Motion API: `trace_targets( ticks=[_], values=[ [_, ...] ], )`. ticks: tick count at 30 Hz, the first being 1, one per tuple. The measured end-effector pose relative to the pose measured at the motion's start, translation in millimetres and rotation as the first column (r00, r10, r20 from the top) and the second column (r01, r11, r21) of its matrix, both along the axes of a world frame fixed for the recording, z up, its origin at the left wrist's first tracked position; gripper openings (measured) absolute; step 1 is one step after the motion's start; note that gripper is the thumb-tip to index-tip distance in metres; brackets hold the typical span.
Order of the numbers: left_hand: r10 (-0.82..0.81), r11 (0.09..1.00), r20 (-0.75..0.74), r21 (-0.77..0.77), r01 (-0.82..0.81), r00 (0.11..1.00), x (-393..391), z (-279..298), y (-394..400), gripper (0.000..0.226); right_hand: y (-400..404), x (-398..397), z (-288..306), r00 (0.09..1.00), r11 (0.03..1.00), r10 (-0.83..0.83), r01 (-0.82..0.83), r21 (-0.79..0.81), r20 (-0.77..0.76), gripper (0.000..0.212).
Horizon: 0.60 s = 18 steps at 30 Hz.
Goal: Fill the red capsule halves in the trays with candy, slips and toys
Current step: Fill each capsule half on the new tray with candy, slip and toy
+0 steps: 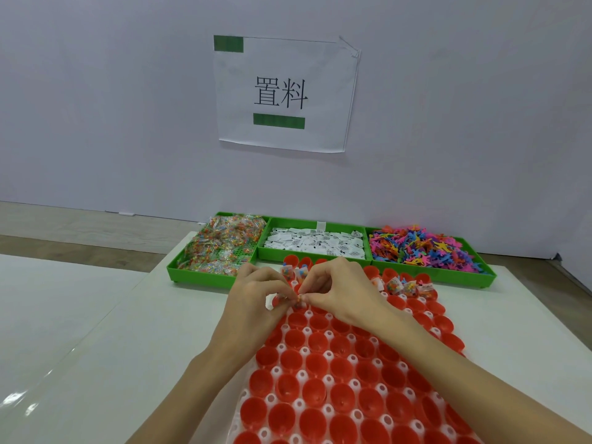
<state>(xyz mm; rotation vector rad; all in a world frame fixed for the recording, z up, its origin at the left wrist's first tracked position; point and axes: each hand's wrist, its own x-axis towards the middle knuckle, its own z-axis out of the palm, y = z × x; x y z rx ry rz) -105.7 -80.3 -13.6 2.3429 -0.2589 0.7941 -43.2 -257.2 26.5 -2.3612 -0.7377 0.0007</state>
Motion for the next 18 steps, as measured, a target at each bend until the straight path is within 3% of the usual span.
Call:
trace_targets(
  ticks=[10,18],
  values=[
    [0.039,0.992,0.044,0.117,-0.044,0.998,5.0,-9.0,-7.7,0.011,2.3,-3.2,-3.5,0.997,0.996,0.000,0.007,-0.092,0.080,0.006],
    [0.179,0.984,-0.078,0.023,-0.178,0.981,4.7,-6.0,-9.0,0.008,0.9,-2.4,-2.6,0.998,0.997,-0.033,0.038,-0.069,0.061,0.010]
  ],
)
